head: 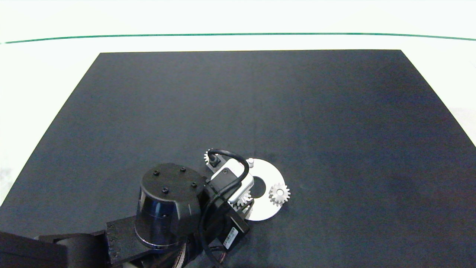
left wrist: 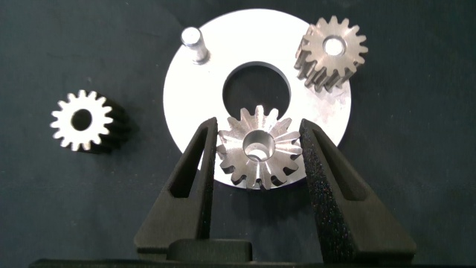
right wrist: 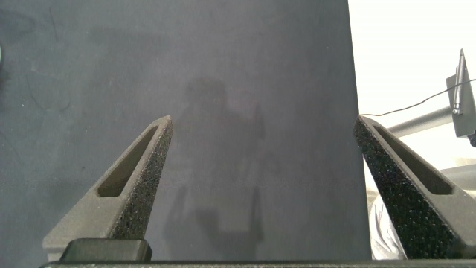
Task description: Install three planetary gears onto the carrier pins
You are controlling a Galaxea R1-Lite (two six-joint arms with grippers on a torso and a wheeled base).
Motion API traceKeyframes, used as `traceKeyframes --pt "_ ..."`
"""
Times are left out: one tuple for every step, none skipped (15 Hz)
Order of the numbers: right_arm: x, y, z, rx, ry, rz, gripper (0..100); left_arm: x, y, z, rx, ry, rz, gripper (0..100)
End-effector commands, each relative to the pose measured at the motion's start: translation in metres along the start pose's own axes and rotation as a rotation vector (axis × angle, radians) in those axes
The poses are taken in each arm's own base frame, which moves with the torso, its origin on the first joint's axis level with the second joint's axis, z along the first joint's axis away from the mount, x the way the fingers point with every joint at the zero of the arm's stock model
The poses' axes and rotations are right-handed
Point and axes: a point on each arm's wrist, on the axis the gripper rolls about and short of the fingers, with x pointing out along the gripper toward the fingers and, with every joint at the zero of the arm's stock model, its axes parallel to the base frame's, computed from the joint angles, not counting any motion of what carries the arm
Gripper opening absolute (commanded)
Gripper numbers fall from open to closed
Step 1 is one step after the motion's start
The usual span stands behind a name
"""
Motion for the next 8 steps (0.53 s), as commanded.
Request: traceKeyframes --pt "0.0000 -0.0001 -0.0002 -0.003 0.002 0.000 100 0.0031 -0.0019 -0.0039 0.006 0.014 -0.002 7" --pt "0.0000 -0.0001 -0.0002 -0.003 0.002 0.000 100 0.0031 -0.0016 -0.0044 0.006 0.016 -0.001 7" --pt "-0.0003 -0.0002 -0.0003 -0.002 0.000 0.001 100 0.0032 -0.0012 -0.0045 0.005 0.017 0.000 7" --pt "-0.0003 -0.0002 -0.0003 -0.002 0.000 0.001 100 0.0026 -0.0002 -0.0047 0.007 0.017 0.001 7" --pt "-0.0003 -0.0002 -0.0003 -0.002 0.000 0.001 100 0.0033 0.0040 -0.0056 0.011 0.021 0.015 7" --pt "-0.0006 -0.0003 -0.0004 -0.002 -0.002 0.001 100 0.0034 0.0058 -0.0058 0.021 0.022 0.021 7" --pt "-0.0006 -0.0003 -0.0004 -0.002 -0.002 0.001 100 0.0030 0.0058 -0.0059 0.021 0.022 0.019 7" --pt "0.0000 -0.0001 -0.0002 -0.003 0.001 0.001 100 0.0018 0.0065 -0.0063 0.020 0.021 0.021 7"
